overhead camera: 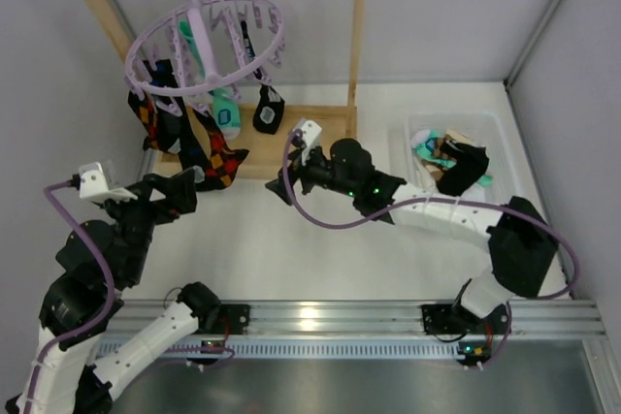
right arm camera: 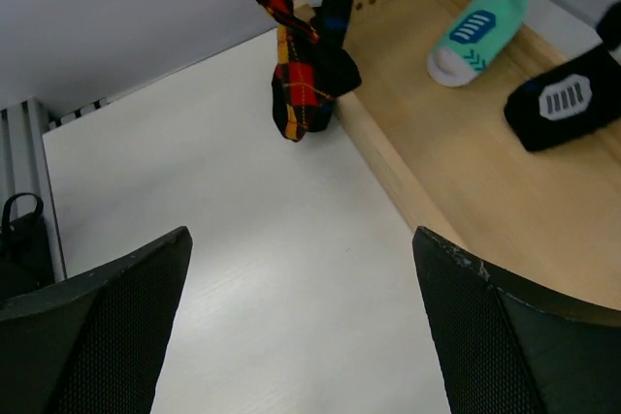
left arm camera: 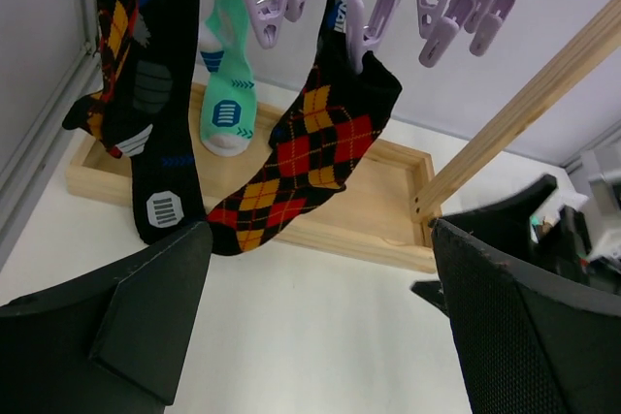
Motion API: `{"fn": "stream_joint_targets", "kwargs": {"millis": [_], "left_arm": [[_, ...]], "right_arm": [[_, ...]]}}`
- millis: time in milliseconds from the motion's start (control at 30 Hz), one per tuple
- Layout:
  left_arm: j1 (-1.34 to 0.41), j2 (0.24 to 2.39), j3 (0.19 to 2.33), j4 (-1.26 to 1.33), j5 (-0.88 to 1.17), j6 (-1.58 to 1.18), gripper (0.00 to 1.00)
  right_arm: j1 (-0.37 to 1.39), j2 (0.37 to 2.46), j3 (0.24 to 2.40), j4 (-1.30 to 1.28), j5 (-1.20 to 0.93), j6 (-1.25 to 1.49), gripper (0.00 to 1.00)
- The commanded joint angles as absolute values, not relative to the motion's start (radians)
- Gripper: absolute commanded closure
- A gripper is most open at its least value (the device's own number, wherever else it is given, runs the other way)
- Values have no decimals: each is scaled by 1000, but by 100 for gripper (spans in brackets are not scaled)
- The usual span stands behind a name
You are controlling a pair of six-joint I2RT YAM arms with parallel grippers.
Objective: Remove the socks clipped to the hanger
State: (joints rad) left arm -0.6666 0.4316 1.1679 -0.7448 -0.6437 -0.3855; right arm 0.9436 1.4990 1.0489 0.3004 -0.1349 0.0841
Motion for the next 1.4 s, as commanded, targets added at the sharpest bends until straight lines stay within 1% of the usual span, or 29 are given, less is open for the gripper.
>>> {"fn": "stream_joint_targets", "kwargs": {"millis": [0, 67, 100, 233, 400, 533, 667, 733, 800, 833, 933, 967, 1033, 1100, 1133, 1200, 1233, 1300, 1333, 1367], "left_arm": [[-666, 436, 1173, -738, -600, -382, 2], [-666, 439, 1180, -742, -594, -385, 2], [-666, 439, 1180, -742, -592, -387, 2], [-666, 454, 1192, -742, -562, -388, 2], [-666, 495, 1206, -742, -494, -376, 2], [-666, 511, 1213, -742, -459, -374, 2], [-666, 518, 1212, -744, -420, -362, 2], [-666, 526, 1209, -744, -414, -357, 2], [-666, 531, 1209, -742, -416, -359, 2], [-666, 532, 1210, -742, -416, -360, 2], [-666, 538, 1226, -744, -435, -374, 2], [-666, 540, 1229, -742, -446, -379, 2], [-666, 537, 1238, -747, -466, -390, 2], [-666, 535, 1252, -753, -512, -403, 2], [-666, 535, 1258, -770, -535, -408, 2], [-666, 548, 1282, -794, -609, -420, 2], [-666, 552, 1292, -807, -630, -425, 2], [-666, 580, 1325, -841, -682, -440, 2], [-666, 594, 1339, -851, -692, -443, 2], [-666, 607, 1370, -867, -702, -449, 2]], "right_arm": [[942, 1612, 1237, 439, -239, 12, 9], [948, 1693, 1288, 448, -274, 14, 8], [951, 1721, 1340, 448, -275, 23, 8], [936, 1834, 1434, 471, -261, 38, 8], [928, 1972, 1567, 451, -298, -31, 8], [902, 2081, 1632, 494, -343, -31, 8], [871, 2143, 1673, 549, -405, -23, 7], [859, 2172, 1693, 563, -438, -6, 9], [856, 2204, 1710, 575, -500, 24, 15], [856, 2213, 1715, 589, -517, 50, 23], [864, 2238, 1706, 692, -560, 115, 42], [868, 2243, 1706, 724, -567, 133, 42], [874, 2263, 1721, 799, -601, 190, 38], [877, 2281, 1741, 842, -620, 225, 39], [877, 2284, 1752, 851, -627, 244, 49], [882, 2277, 1746, 868, -621, 252, 65], [882, 2267, 1723, 880, -606, 253, 84], [890, 2219, 1674, 899, -583, 244, 98], [891, 2192, 1590, 938, -536, 236, 100], [893, 2163, 1542, 965, -505, 233, 100]]}}
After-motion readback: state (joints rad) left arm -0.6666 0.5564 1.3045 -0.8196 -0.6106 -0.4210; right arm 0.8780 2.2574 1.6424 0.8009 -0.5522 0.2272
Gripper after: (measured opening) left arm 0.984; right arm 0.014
